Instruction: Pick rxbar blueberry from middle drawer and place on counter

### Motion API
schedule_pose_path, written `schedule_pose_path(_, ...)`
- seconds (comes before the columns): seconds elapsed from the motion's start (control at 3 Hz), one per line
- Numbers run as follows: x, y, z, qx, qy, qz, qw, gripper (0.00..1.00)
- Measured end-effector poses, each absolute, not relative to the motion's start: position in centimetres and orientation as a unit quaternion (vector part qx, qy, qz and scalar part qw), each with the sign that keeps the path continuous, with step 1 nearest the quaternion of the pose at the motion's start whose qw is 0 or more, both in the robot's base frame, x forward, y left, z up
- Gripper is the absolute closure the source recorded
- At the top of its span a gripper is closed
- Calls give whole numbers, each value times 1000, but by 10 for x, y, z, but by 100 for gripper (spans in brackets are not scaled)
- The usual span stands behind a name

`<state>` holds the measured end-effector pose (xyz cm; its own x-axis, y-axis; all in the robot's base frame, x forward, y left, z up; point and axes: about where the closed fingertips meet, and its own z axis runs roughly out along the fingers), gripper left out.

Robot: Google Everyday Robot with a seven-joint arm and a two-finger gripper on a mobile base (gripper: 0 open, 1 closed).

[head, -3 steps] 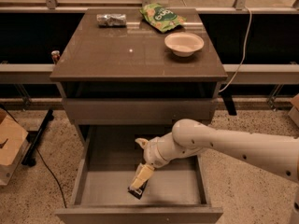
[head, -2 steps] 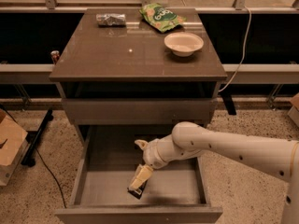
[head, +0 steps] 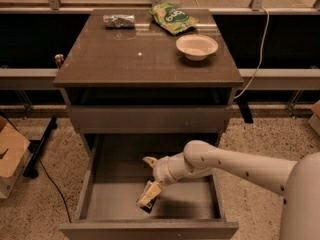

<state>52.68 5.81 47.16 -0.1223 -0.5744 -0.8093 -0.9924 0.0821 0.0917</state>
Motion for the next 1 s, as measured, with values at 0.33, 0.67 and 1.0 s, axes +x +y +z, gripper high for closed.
schedule_pose_path(0.33, 530, 65, 441, -575, 666, 360, 309, 0)
schedule_pose_path(0.67, 527, 69, 413, -561, 670, 371, 314, 0)
schedule_pose_path(1.0, 523, 65, 384, -532, 685, 380, 321, 0)
